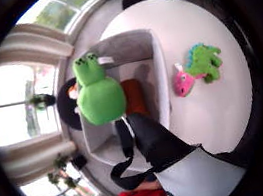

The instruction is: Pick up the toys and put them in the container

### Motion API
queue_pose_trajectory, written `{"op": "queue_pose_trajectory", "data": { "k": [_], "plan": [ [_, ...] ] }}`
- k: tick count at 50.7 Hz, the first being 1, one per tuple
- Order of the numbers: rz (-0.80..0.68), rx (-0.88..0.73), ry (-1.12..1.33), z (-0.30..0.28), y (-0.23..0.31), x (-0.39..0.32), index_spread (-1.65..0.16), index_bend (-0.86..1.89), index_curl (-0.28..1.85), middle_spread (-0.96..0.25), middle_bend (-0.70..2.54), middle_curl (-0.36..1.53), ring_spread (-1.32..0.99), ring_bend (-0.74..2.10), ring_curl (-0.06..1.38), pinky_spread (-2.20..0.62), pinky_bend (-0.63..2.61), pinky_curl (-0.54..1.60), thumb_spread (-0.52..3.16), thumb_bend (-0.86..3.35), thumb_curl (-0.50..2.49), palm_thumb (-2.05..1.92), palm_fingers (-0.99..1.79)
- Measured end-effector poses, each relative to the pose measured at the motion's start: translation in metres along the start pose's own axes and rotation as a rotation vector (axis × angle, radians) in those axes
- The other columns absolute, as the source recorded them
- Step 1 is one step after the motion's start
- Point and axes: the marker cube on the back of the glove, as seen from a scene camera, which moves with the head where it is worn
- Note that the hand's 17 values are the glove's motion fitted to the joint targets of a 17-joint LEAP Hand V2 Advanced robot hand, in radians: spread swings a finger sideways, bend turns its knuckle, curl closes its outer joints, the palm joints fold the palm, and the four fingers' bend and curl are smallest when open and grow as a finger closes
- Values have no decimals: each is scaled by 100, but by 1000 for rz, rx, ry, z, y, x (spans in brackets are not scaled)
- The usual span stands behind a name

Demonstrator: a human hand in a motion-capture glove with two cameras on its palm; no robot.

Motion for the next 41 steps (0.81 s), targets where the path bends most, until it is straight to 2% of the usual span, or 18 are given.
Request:
{"op": "queue_pose_trajectory", "data": {
  "k": [6, 12, 22, 33, 41],
  "plan": [
    [103, -72, 22, 48, -8, 53, -35, 8, 14, -9, 16, 34, -11, 58, 32, 0, 154, 37, 106, -5, 38, -4, -22],
    [120, -120, 36, 90, -17, 84, -34, 9, 13, -8, 15, 33, -6, 47, 29, 3, 152, 36, 106, -3, 36, -1, -27],
    [61, -219, 22, 149, -37, 94, -34, 8, 13, -5, 12, 30, 0, 31, 25, 8, 150, 35, 104, -3, 34, -1, -29],
    [-80, -237, 94, 191, -71, 86, -34, 6, 11, -3, 10, 25, 2, 28, 27, 9, 149, 35, 99, -4, 33, -1, -26],
    [-97, -402, 100, 212, -83, 90, -34, 6, 10, -3, 10, 23, 3, 32, 29, 9, 151, 35, 93, -6, 32, -5, -24]
  ]
}}
